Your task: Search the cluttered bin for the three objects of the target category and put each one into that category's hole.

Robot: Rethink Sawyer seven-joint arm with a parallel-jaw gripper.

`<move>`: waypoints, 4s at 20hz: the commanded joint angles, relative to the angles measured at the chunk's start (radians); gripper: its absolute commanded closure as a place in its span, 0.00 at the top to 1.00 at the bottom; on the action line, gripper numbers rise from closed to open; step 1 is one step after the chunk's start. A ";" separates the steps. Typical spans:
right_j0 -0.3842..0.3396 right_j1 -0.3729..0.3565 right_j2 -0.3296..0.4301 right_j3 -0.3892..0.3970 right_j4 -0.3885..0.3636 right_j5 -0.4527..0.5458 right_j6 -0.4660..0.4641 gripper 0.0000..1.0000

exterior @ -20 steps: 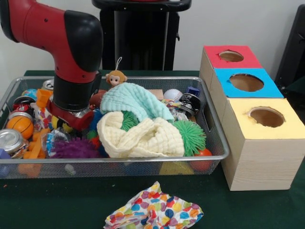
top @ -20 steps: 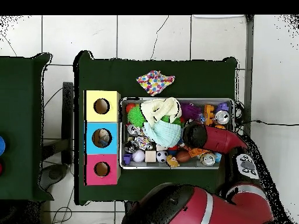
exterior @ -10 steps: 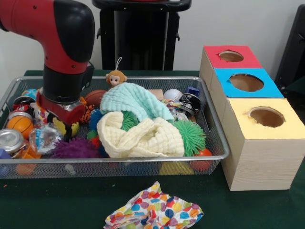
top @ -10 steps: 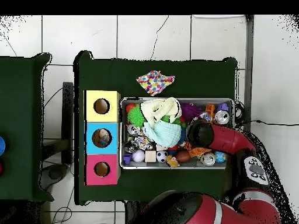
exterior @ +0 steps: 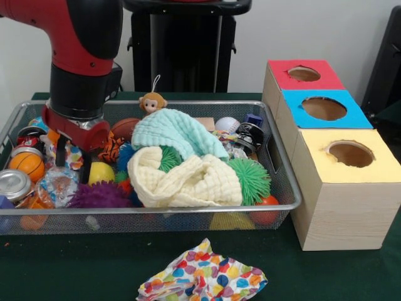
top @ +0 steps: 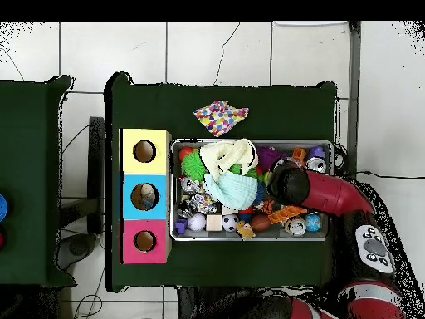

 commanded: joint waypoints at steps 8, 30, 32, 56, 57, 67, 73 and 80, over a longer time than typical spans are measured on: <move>-0.016 -0.004 0.107 0.048 0.024 0.092 0.011 1.00; -0.066 0.026 0.134 0.041 0.068 0.033 0.085 1.00; -0.057 0.036 0.108 0.030 0.085 -0.004 0.135 1.00; 0.011 0.042 -0.028 0.100 0.175 -0.089 0.226 1.00; 0.019 0.053 -0.032 0.095 0.179 -0.097 0.230 1.00; 0.048 0.132 -0.047 0.049 0.237 -0.150 0.215 1.00; 0.027 0.153 -0.030 0.036 0.263 -0.167 0.186 1.00; -0.026 0.170 0.003 0.023 0.267 -0.177 0.142 1.00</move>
